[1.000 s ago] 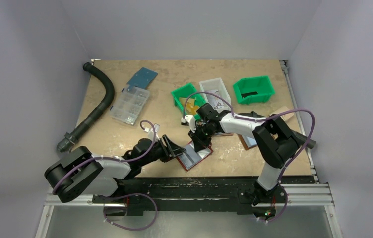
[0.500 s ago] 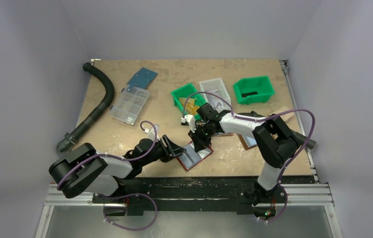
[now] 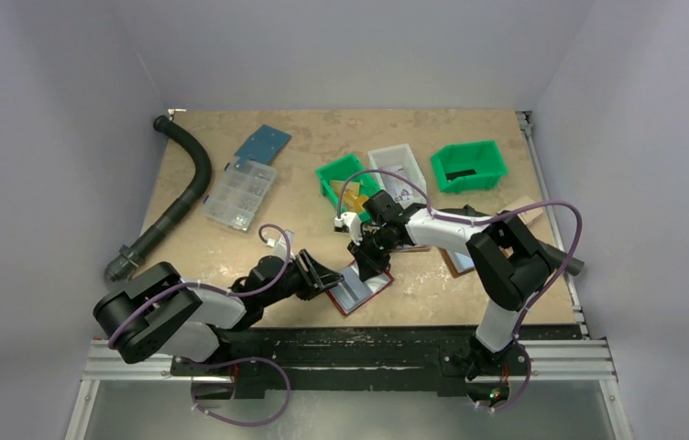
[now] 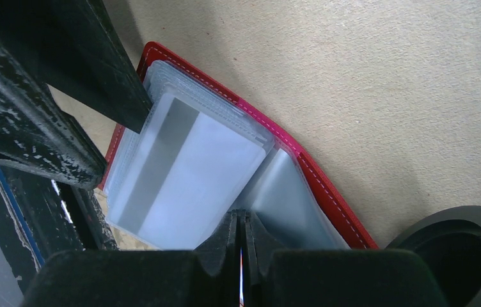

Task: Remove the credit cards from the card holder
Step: Remove the credit card from the card holder.

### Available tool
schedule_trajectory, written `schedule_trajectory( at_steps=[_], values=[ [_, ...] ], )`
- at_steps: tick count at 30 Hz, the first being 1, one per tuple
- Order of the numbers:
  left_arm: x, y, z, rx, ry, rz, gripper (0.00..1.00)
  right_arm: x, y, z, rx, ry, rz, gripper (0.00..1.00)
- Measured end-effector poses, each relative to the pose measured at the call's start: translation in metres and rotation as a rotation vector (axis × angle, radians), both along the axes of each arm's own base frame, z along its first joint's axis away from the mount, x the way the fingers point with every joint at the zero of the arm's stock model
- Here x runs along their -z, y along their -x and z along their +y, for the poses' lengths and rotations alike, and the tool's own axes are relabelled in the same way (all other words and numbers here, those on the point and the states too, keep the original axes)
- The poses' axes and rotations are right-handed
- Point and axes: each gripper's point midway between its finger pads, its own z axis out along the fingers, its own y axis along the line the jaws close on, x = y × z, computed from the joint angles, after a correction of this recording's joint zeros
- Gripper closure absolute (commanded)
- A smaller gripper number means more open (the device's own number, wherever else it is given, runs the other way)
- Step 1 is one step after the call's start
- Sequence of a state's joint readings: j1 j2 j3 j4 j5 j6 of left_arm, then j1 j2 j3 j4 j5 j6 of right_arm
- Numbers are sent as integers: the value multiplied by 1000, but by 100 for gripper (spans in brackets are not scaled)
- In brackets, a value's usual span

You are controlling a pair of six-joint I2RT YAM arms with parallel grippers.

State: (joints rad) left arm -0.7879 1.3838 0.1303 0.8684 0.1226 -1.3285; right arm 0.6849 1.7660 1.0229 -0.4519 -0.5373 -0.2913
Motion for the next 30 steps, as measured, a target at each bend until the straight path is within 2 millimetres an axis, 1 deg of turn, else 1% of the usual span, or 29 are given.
schedule_trajectory(
  at_steps=[3, 9, 12, 14, 15, 19, 21, 25, 28, 30],
  values=[
    [2, -1, -1, 0, -5, 5, 63, 0, 0, 0, 0, 0, 0, 95],
    [2, -6, -6, 0, -10, 9, 65, 0, 0, 0, 0, 0, 1, 94],
    [2, -7, -7, 1, -11, 8, 70, -1, 0, 0, -1, 0, 1, 94],
    [2, -9, -9, 2, -13, 7, 74, -1, 0, 0, -1, 0, 1, 93],
    [1, -10, -10, 2, -15, 8, 80, -1, 0, 0, -1, -1, 2, 92],
    [-1, -15, -15, 7, -23, 1, 94, -3, 0, 1, -4, -5, 1, 89],
    [0, -17, -17, 13, -39, -2, 100, -8, 0, 1, -6, -13, -10, 88],
    [7, -19, -18, 27, -81, -2, 100, -25, -3, 2, -12, -50, -44, 83],
    [9, -21, -20, 40, -96, -7, 100, -40, -4, 2, -21, -90, -73, 79],
    [8, -22, -22, 49, -103, -10, 100, -47, -4, 3, -31, -112, -82, 78]
  ],
)
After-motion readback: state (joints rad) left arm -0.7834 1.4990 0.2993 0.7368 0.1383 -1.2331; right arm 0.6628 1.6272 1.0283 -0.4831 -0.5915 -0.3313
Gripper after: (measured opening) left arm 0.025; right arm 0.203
